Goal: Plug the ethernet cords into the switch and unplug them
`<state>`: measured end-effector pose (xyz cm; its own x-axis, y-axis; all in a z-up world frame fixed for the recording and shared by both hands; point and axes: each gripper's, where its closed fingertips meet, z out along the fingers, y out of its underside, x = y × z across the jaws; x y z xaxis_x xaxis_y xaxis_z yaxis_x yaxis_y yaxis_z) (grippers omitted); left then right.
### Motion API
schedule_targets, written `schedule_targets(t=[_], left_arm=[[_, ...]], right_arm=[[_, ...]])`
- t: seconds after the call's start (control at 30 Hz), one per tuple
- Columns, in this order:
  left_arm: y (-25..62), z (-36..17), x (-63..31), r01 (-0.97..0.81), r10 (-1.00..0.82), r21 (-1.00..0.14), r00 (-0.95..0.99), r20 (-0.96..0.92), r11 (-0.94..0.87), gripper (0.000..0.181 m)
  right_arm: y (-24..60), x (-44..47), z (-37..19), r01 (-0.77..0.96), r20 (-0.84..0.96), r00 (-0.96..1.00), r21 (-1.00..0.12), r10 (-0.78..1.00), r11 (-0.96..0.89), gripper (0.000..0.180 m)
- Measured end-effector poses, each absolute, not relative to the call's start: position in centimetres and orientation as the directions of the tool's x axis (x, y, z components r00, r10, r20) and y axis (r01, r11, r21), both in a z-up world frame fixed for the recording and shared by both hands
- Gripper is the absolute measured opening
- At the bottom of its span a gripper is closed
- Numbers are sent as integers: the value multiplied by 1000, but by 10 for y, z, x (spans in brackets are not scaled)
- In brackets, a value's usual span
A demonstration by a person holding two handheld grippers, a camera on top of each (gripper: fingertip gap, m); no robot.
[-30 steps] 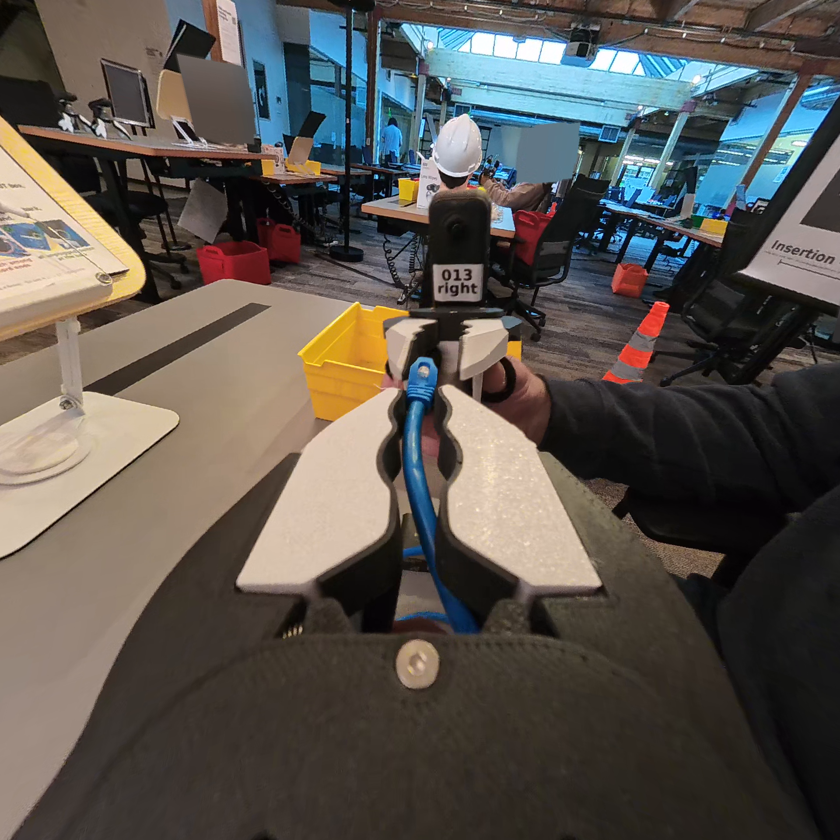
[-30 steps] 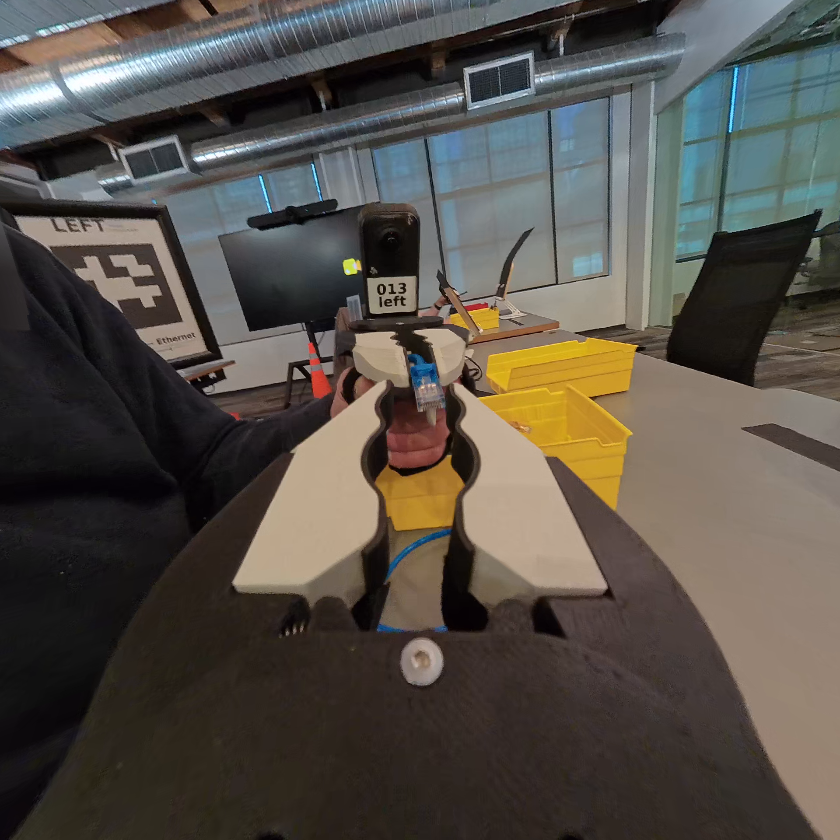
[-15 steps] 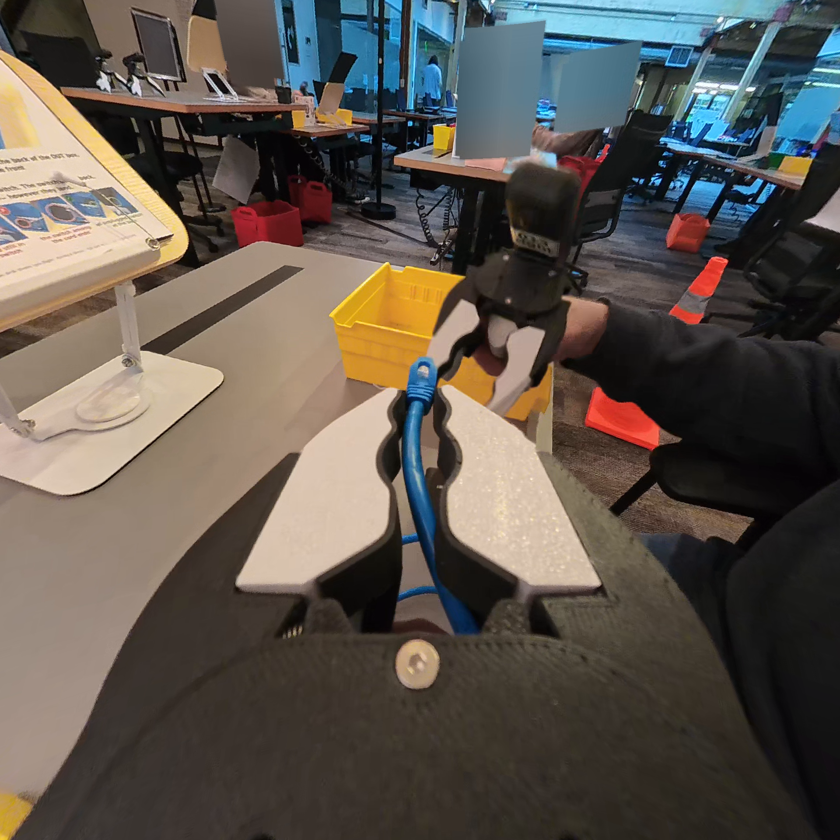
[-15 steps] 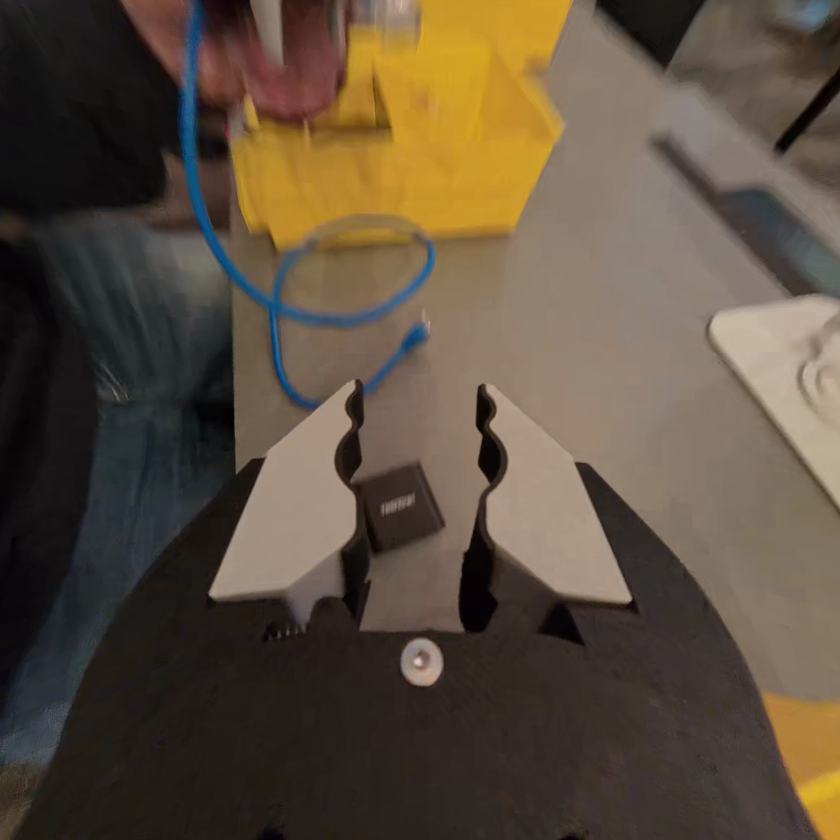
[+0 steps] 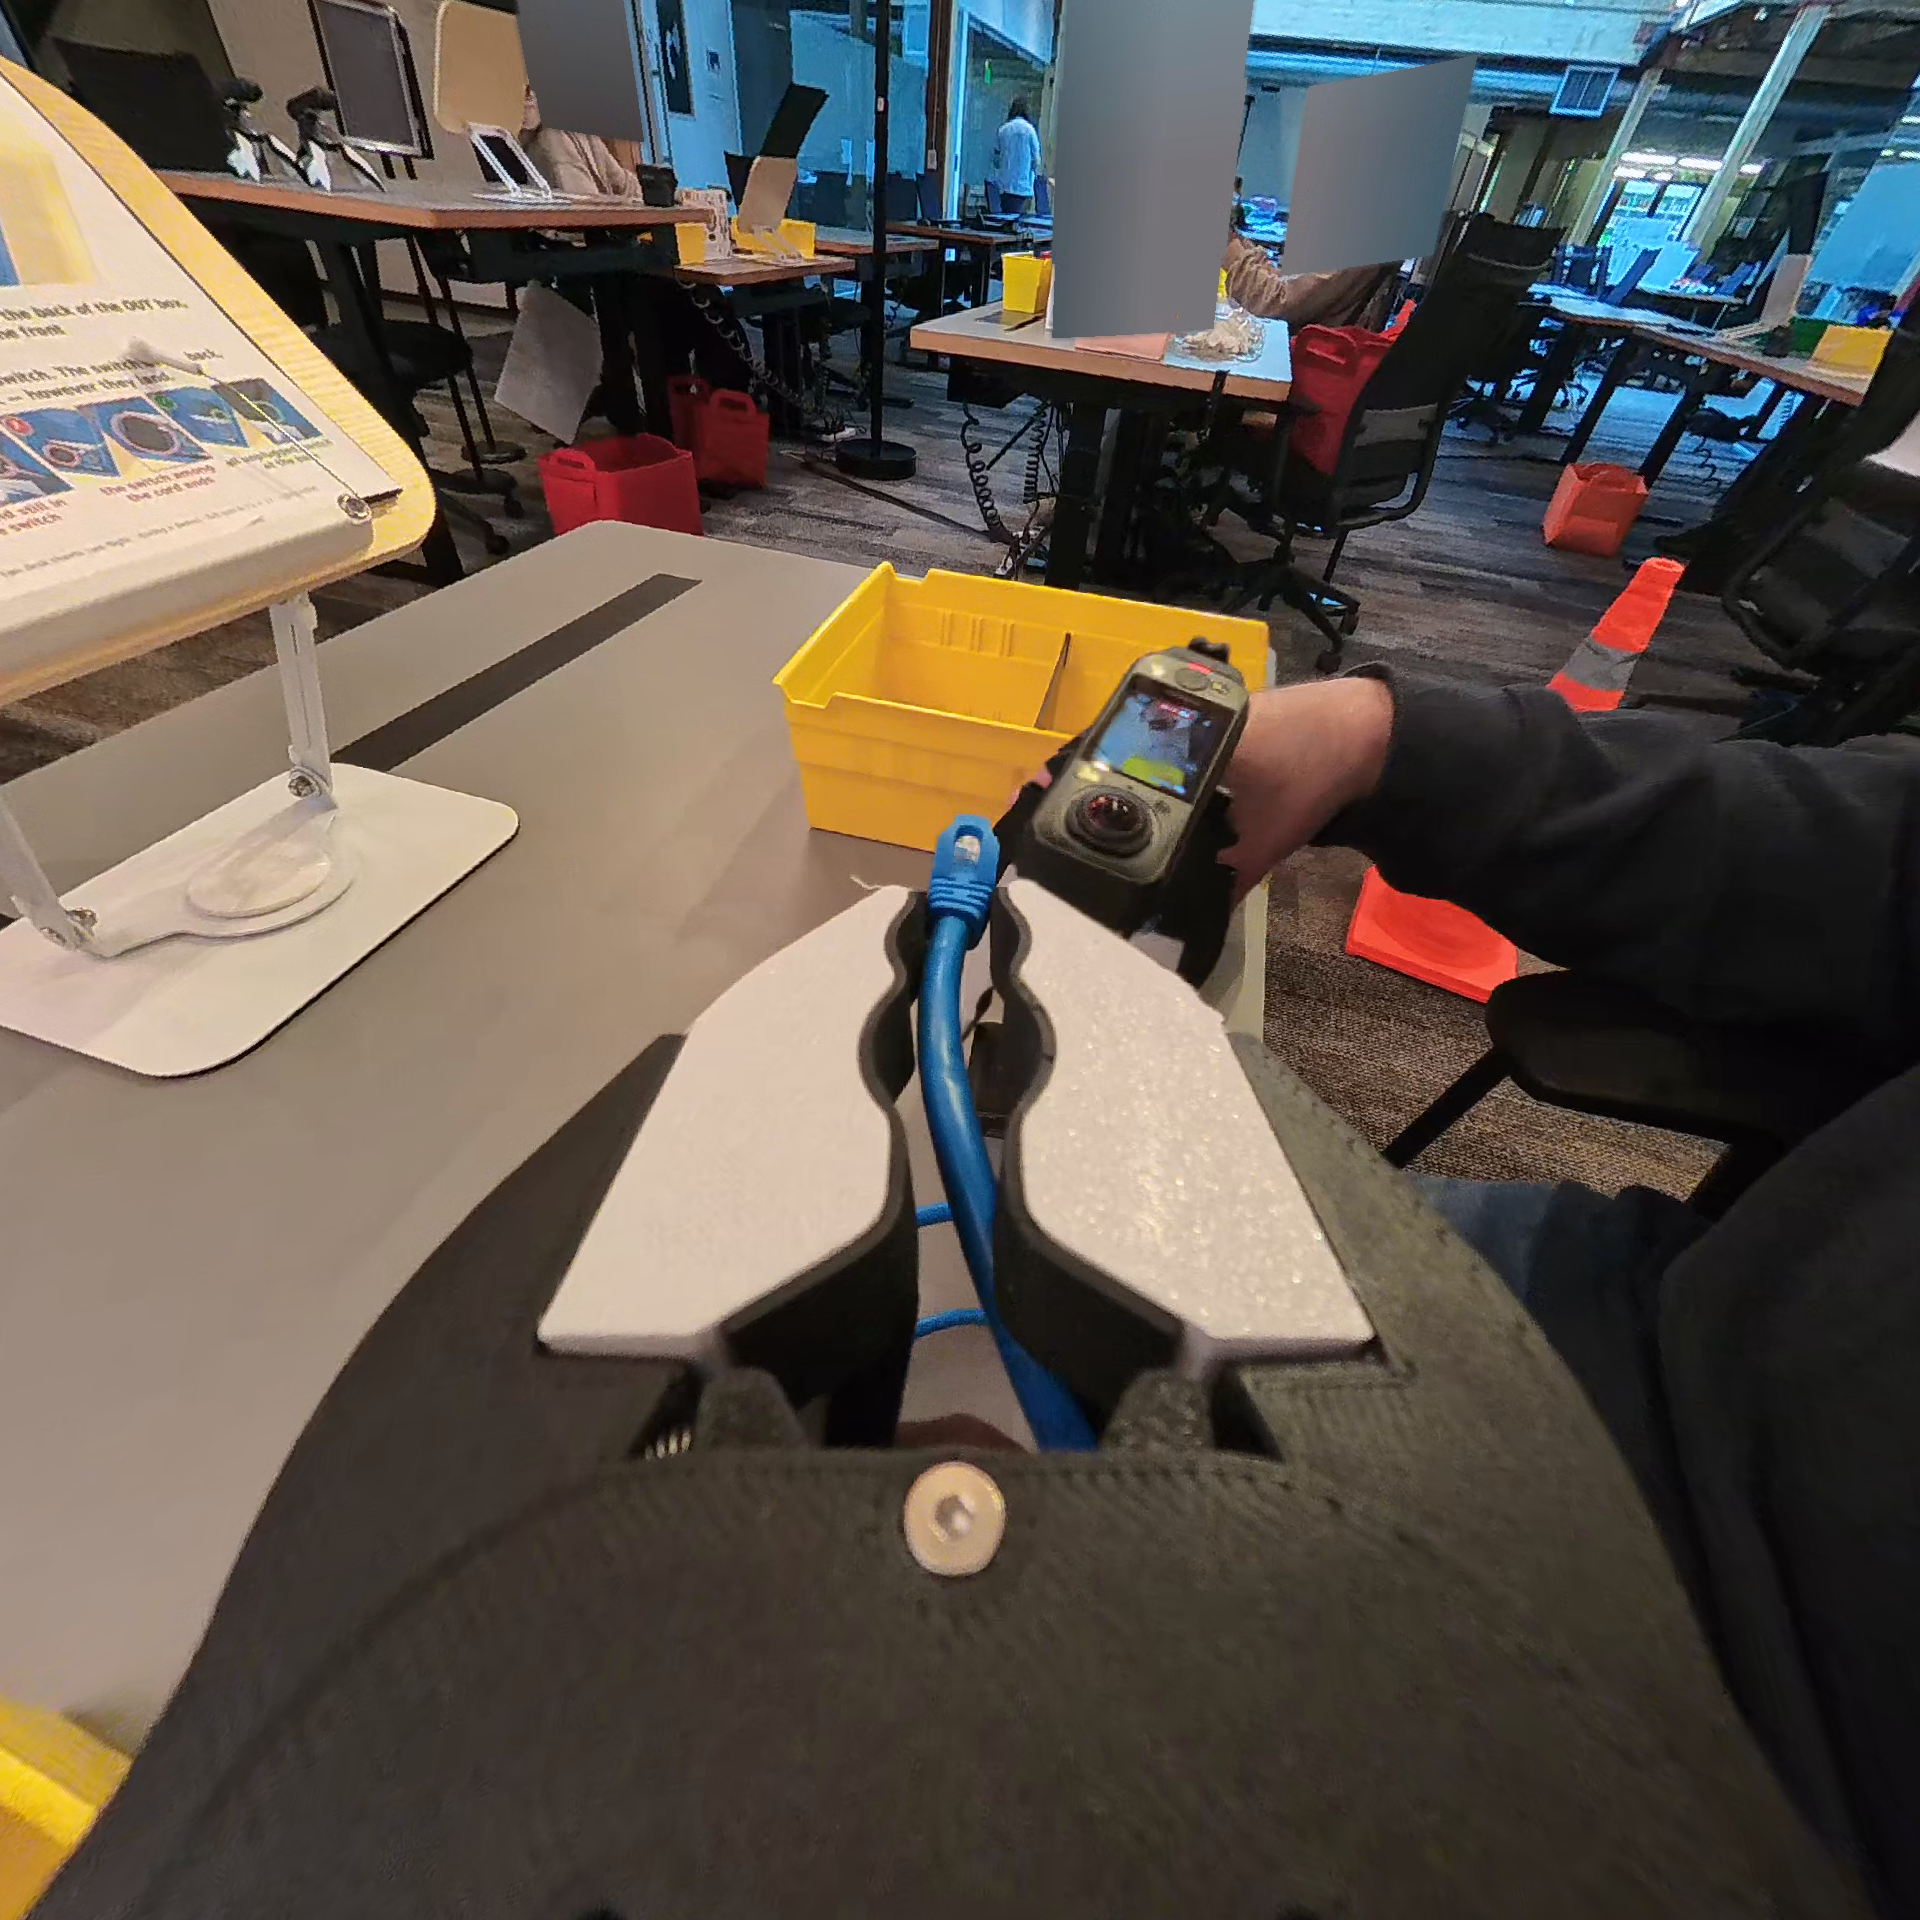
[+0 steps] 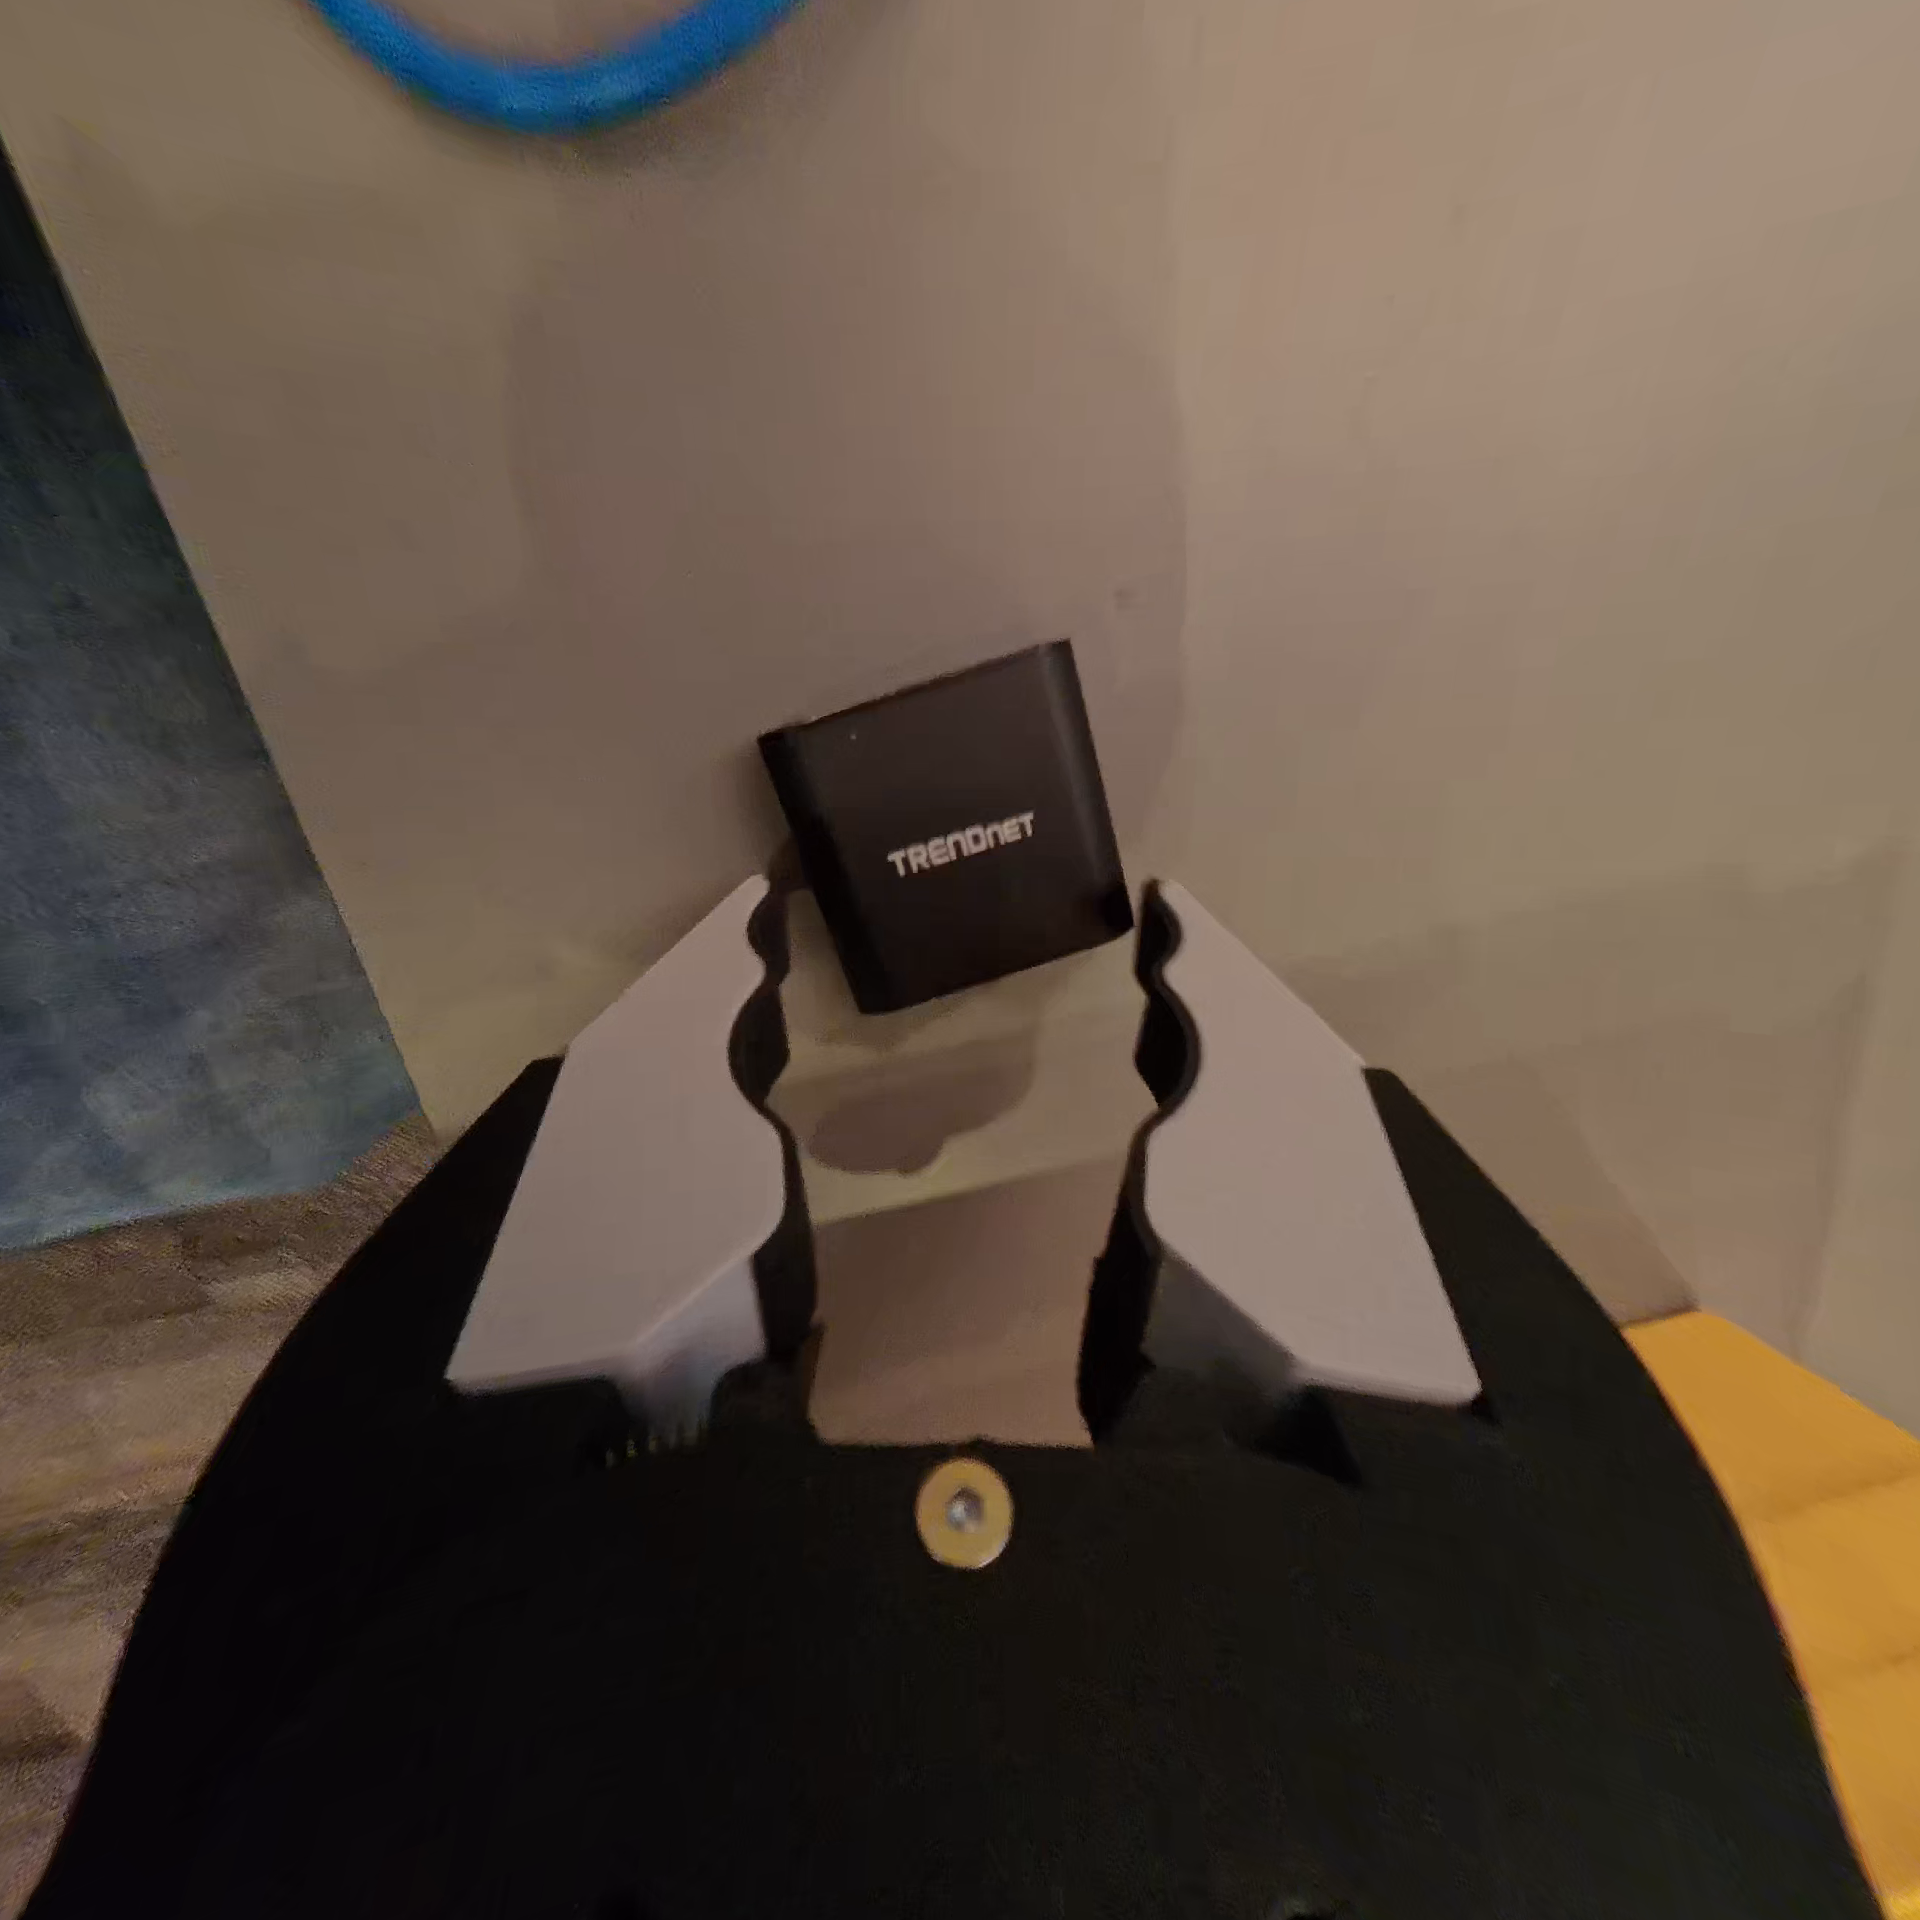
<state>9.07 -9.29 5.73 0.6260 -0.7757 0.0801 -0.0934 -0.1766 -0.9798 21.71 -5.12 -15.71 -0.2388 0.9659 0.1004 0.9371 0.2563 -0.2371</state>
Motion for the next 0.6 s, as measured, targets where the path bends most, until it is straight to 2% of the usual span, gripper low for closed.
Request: schedule_targets(t=[0.03,0.4,0.53,0.6], left_arm=[[-93,57,90,-91,-776,-980,626,81,-176,11],[-96,54,86,-91,-773,-980,629,83,-178,11],[-97,55,84,-88,-770,-980,633,82,-177,11],[-99,57,82,-84,-770,-982,633,80,-172,11]], right_arm=[[-51,214,-157,936,89,-227,-255,970,243,63],[-54,194,-157,926,28,-152,-346,988,152,59],[-66,168,-156,871,13,-182,-462,983,167,59],[-74,161,-161,841,10,-217,-506,976,192,69]])
